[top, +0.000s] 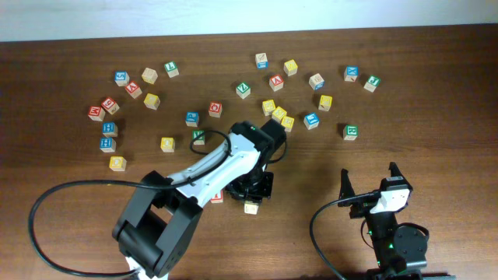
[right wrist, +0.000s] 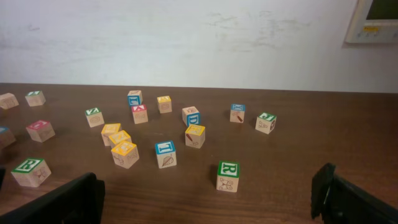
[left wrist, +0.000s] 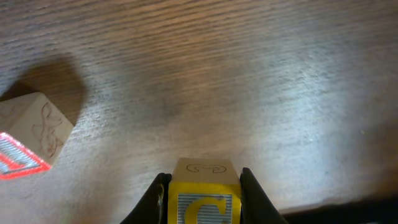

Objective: Spell out ICRA
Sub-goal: 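Carry the yellow C block down to the right of the red I, then lower the yellow C block beside the red I block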

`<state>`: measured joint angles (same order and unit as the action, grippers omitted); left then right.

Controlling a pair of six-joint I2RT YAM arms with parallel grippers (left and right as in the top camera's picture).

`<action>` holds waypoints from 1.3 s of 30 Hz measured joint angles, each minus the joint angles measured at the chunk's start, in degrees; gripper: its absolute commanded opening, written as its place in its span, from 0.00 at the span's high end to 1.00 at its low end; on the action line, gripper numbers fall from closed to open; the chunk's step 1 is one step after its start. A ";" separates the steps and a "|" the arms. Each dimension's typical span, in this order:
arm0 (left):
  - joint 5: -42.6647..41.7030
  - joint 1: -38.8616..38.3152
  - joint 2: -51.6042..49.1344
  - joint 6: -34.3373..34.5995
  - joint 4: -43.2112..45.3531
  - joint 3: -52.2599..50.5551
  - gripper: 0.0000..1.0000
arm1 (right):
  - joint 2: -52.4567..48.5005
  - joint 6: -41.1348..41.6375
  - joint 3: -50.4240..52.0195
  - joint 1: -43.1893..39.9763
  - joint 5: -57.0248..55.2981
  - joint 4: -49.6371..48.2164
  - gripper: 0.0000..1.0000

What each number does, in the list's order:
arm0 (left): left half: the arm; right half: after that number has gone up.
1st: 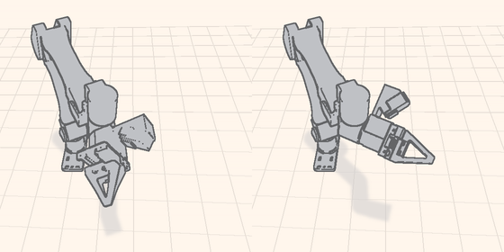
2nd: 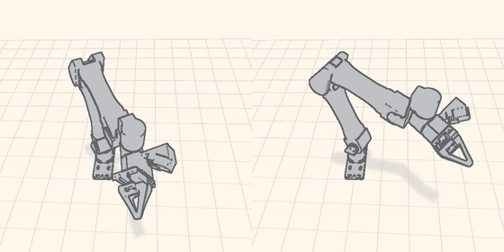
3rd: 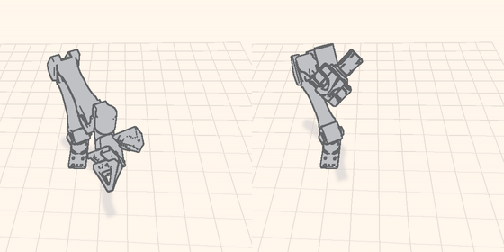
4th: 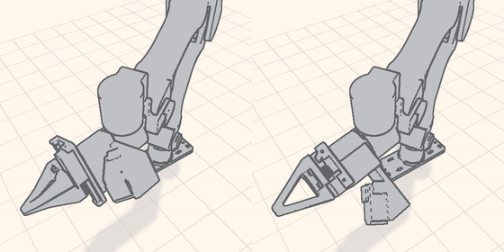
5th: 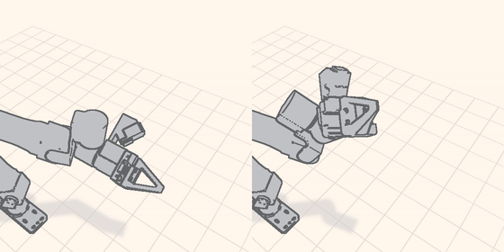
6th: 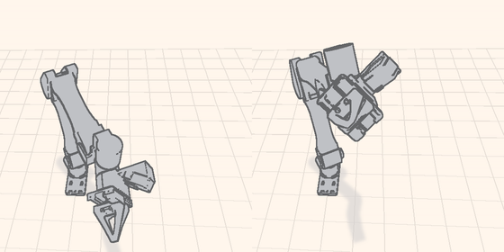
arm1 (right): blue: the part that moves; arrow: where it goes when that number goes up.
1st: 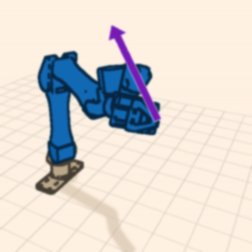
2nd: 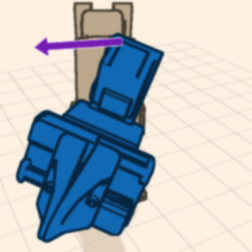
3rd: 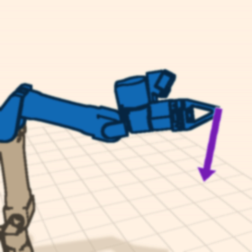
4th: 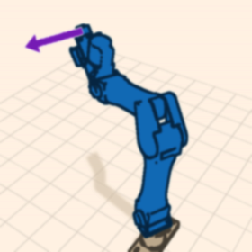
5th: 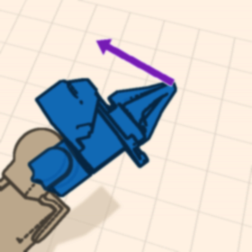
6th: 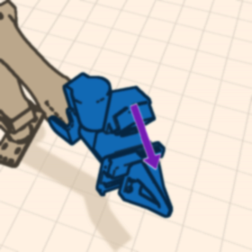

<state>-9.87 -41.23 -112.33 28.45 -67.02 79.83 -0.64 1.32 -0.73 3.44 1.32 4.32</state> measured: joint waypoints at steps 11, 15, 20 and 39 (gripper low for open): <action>2.38 6.21 0.00 1.40 5.60 -2.01 0.83 | 0.00 0.00 0.00 0.00 0.00 0.00 0.02; 4.02 7.87 0.00 1.38 5.57 -2.01 0.85 | 0.00 -0.02 0.00 0.00 0.00 0.00 0.02; 7.58 6.21 0.00 3.23 5.62 -2.16 0.85 | 0.00 0.00 0.00 0.00 0.00 0.00 0.02; 10.12 5.33 0.85 7.21 9.25 -5.90 0.82 | 0.00 -0.04 0.00 0.00 0.00 0.00 0.02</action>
<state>0.25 -35.90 -111.48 35.66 -57.78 73.93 -0.64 1.28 -0.73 3.44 1.32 4.32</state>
